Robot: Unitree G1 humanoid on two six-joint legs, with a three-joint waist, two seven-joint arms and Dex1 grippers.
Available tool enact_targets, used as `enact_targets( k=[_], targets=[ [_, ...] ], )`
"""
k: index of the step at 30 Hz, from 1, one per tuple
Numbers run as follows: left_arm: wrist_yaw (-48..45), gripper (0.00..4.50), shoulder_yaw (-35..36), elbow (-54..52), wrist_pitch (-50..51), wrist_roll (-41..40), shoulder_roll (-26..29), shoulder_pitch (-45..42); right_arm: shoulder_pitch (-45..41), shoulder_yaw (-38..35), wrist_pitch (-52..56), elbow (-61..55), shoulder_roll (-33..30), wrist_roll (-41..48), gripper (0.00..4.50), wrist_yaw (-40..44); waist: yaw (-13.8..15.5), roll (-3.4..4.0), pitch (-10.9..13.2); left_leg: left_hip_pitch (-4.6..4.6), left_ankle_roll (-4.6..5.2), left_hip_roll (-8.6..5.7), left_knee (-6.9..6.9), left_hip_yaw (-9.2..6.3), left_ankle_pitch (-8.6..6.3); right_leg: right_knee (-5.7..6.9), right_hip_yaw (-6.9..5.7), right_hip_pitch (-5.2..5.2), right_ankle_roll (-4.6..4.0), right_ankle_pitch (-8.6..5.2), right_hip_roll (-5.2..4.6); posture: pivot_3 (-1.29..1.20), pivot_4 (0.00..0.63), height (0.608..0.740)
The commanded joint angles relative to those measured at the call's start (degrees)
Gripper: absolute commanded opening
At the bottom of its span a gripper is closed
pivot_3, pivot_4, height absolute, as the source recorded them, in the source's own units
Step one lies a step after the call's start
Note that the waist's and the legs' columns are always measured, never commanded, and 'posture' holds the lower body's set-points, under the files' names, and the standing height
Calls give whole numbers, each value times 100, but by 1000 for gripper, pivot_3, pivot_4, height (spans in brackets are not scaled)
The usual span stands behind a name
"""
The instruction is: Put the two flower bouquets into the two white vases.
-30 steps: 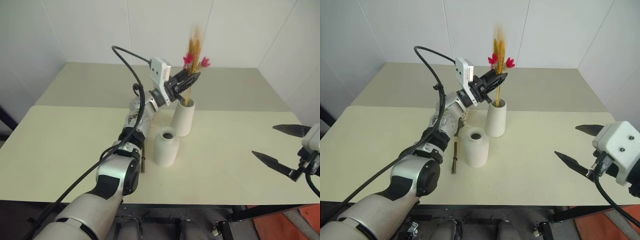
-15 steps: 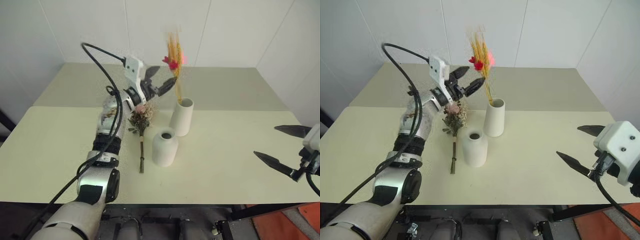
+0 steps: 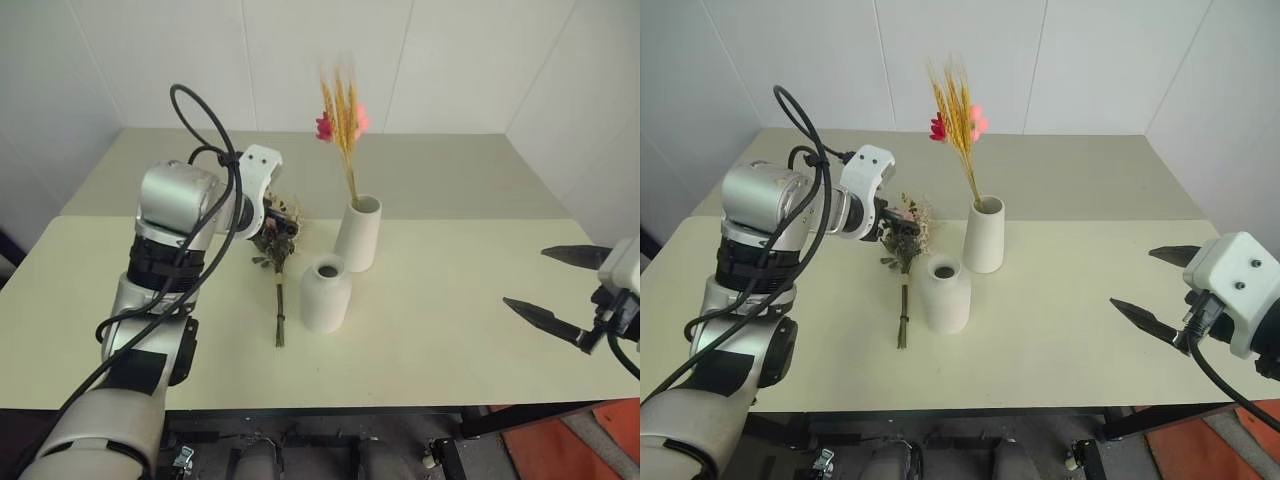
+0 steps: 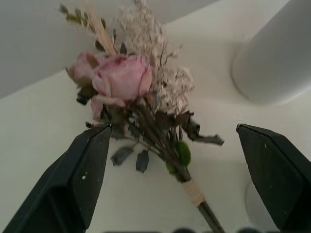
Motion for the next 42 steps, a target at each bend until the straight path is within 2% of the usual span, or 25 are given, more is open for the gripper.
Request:
enact_targets(
  k=[1,9,13,18,22,29,31,33,35,37,41,42],
  targets=[
    [181,4486,-177,358,27,-690,169,-92,-112,-39,-142,23,-75,-1,4500,1,8,0,0,0,0,0,0,0,0,-1,0,0,0,0,0,0,150,740],
    [1028,4486,-677,1112,27,-2298,241,65,-31,-186,-67,-70,-36,-14,4500,22,27,0,0,-6,0,-1,0,-1,0,-2,-1,-2,-1,0,-2,0,150,740],
    [1575,4486,-595,1454,27,-2501,62,173,108,-309,-15,-172,17,-15,4500,21,28,0,0,-4,0,-1,0,-1,0,-1,-1,-2,-1,0,-2,0,150,740],
    [2105,4486,-32,2257,27,-2357,-398,-37,181,-391,0,-188,13,-2,4500,24,42,0,0,-2,0,-5,2,-1,0,-2,-2,2,-1,1,-3,0,150,740],
    [2309,3617,279,2598,27,-2323,-625,-181,207,-420,-15,-172,1,-9,4500,32,45,0,0,-3,0,-6,2,-2,0,-3,-2,3,-1,1,-3,0,150,740],
    [2532,1310,657,2550,27,-2035,-783,-116,173,-388,-75,-91,-23,-39,4500,52,39,0,0,-4,-1,-6,1,-2,0,-3,-2,1,-2,1,-3,0,150,740],
    [2652,665,862,2304,27,-1794,-864,-64,140,-355,-88,-70,-38,-37,4500,44,35,0,0,-4,-1,-6,1,-2,0,-3,-2,1,-2,1,-3,0,150,740],
    [2999,122,839,1298,-885,-1227,-888,384,119,-334,-111,-50,-48,-46,4500,41,28,0,0,-5,-1,-6,1,-2,0,-4,-2,0,-2,2,-3,0,150,740],
    [3169,116,821,724,-1532,-824,-904,671,123,-345,-130,-40,-44,-56,4500,55,17,0,0,-2,-1,-6,-5,0,0,-7,3,1,-9,6,-4,0,150,740],
    [3104,116,1290,708,-1887,-682,-719,595,160,-383,-131,-64,-19,-56,4500,75,28,-1,0,-2,-2,-5,-5,0,0,-4,2,-1,-49,30,-2,0,150,740],
    [2972,116,1435,403,-2707,-241,-390,609,186,-396,-145,-50,-4,-66,4500,93,11,0,0,-1,-2,-6,-5,-2,0,-8,3,-1,-48,30,-1,0,150,740],
    [2959,116,1678,322,-3110,-251,-406,533,179,-379,-155,-38,-7,-69,4500,90,24,-1,0,-2,-2,-6,-5,-2,0,-10,3,-1,-48,30,-1,0,150,740]
  ],
)
